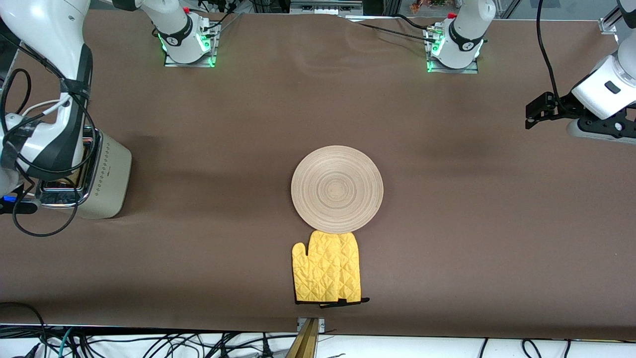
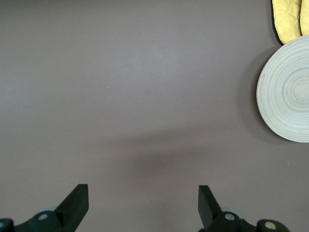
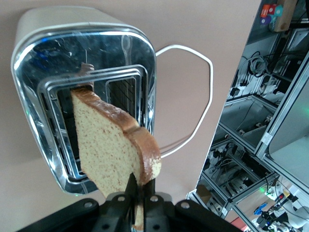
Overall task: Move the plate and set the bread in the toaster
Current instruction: 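Lower the bread into the slot and open the right gripper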
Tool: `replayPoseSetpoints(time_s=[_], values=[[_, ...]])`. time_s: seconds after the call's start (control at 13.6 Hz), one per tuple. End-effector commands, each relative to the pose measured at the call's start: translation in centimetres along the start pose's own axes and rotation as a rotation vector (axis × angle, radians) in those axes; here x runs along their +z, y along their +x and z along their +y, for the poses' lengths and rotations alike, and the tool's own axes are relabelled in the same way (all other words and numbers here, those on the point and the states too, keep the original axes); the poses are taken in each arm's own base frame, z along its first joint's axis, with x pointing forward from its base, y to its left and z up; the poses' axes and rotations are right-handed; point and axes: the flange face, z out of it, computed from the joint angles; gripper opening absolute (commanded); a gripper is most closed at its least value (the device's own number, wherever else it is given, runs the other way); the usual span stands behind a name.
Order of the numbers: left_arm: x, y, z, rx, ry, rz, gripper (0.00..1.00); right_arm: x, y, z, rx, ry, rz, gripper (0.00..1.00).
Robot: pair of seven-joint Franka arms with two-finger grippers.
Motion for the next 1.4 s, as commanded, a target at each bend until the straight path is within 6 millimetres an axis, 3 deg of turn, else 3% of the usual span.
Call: replayPoseSetpoints(time_s=[0.0, 0.37, 0.44, 0.52, 0.59, 0.74, 1.03, 1.18, 1.33], values=[[-0.4, 0.2, 0.3, -0.008, -0.019, 0.008, 1.00, -0.4, 0.8, -1.4, -0.010, -0.018, 0.038, 0.00], [-0.4, 0.2, 0.3, -0.008, -0.019, 0.008, 1.00, 1.1, 2.4, -2.5, -0.019, -0.006, 0.051, 0.00], [-0.4, 0.2, 0.3, -0.008, -0.019, 0.008, 1.00, 1.1, 2.4, -2.5, -0.021, -0.003, 0.051, 0.30], [-0.4, 0.2, 0.3, -0.008, -0.019, 0.008, 1.00, 1.1, 2.3, -2.4, -0.019, -0.001, 0.052, 0.78], [-0.4, 0.2, 0.3, -0.008, -0.019, 0.008, 1.00, 0.7, 2.2, -2.3, -0.022, 0.000, 0.058, 0.98], [-0.4, 0.2, 0.3, -0.007, -0.019, 0.008, 1.00, -0.1, 1.7, -2.2, -0.034, 0.002, 0.064, 0.99], [-0.4, 0.2, 0.3, -0.008, -0.019, 0.006, 1.00, -3.2, -0.7, -0.1, -0.046, 0.044, 0.128, 1.00], [-0.4, 0.2, 0.3, -0.008, -0.019, 0.006, 1.00, -5.6, -2.4, 0.3, -0.057, 0.221, 0.215, 1.00], [-0.4, 0.2, 0.3, -0.007, -0.019, 0.006, 1.00, -7.5, -3.2, -0.9, -0.086, 0.402, 0.277, 1.00]])
